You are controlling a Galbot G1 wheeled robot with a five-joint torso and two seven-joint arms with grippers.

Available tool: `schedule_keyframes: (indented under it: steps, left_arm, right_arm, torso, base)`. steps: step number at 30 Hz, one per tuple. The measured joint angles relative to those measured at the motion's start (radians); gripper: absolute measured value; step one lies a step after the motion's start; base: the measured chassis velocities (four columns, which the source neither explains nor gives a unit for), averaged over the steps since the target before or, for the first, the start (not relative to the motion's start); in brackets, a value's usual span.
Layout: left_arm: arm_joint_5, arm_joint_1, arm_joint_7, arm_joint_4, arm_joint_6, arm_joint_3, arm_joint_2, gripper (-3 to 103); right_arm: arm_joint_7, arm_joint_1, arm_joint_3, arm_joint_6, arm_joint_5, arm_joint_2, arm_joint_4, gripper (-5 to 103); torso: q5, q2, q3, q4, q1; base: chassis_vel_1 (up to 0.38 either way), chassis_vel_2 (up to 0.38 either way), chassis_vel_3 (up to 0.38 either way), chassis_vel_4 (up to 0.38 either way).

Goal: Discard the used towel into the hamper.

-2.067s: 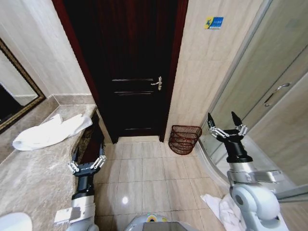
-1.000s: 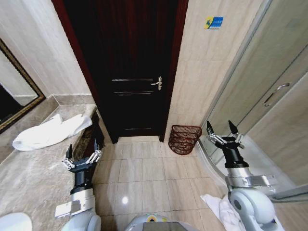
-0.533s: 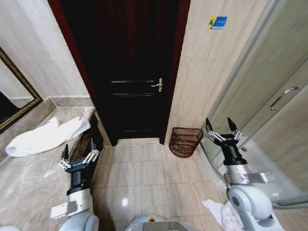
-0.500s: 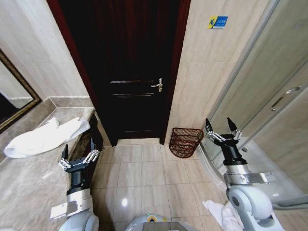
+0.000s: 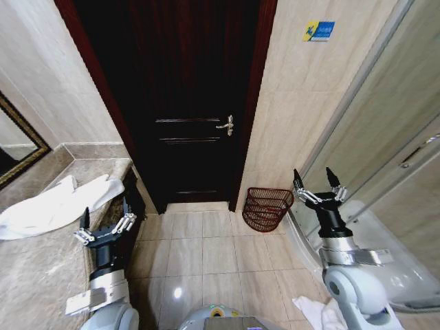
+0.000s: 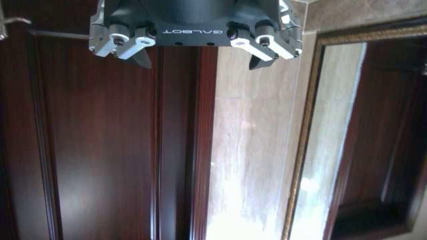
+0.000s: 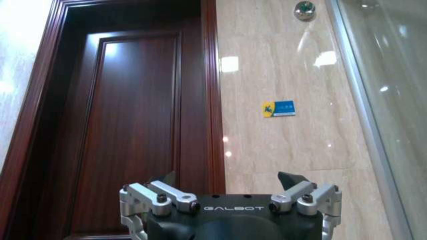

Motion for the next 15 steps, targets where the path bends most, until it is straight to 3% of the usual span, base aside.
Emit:
schedule_keyframes:
  steps: [8, 15]
  left_arm:
    - [0.016, 0.010, 0.000, -0.007, 0.000, -0.006, 0.000, 100]
    - [0.016, 0.009, 0.016, -0.004, -0.014, 0.005, 0.000, 96]
  right_arm:
    - [-0.015, 0.026, 0.003, -0.033, 0.013, 0.000, -0.014, 100]
    - [-0.017, 0.021, 0.003, -0.036, 0.020, -0.002, -0.003, 100]
  torso:
    - [0.0001, 0.000, 0.000, 0.0000, 0.000]
    - [0.0000, 0.000, 0.000, 0.0000, 0.000]
  base:
    - [0.000, 0.000, 0.000, 0.000]
    - [-0.006, 0.007, 0.009, -0.008]
